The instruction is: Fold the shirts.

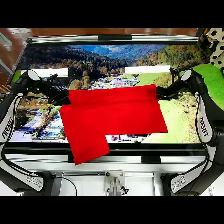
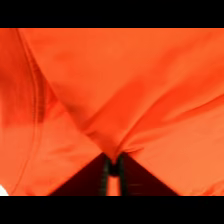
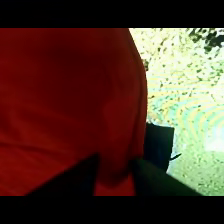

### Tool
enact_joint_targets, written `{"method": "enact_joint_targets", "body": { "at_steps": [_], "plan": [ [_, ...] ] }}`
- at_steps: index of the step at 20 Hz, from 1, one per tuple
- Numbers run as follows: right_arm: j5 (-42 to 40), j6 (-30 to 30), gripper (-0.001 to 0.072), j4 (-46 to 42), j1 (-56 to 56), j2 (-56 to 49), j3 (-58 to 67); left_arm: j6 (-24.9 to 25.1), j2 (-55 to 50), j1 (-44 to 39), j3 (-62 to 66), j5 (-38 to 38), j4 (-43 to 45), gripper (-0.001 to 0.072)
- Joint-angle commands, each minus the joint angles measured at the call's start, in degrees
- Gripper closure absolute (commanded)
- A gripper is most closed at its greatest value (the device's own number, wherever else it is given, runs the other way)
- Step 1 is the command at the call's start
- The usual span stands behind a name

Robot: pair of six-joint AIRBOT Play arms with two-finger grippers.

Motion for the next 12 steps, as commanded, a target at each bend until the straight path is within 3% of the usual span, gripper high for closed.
{"method": "enact_joint_targets", "body": {
  "at_steps": [1,5,8,10,12],
  "plan": [
    [-0.1,-1.3,0.0179,3.4,0.0,1.5,0.0,0.0,0.2,0.7,1.0,-2.7,-1.1,0.0230],
    [4.8,-4.0,0.0179,-2.4,-0.5,10.1,0.0,0.1,3.1,3.1,7.4,-13.7,0.0,0.0247],
    [14.3,-6.5,0.0180,-9.4,-3.4,16.7,0.0,-0.6,9.0,5.6,5.6,-21.2,7.7,0.0252],
    [17.8,-6.3,0.0180,-5.6,-7.9,19.7,-0.5,-0.2,15.2,7.1,-1.7,-21.5,6.8,0.0249],
    [20.6,-6.1,0.0180,0.0,-12.6,21.5,-1.9,2.2,23.5,7.7,-14.5,-17.2,4.9,0.0229]
  ]
}}
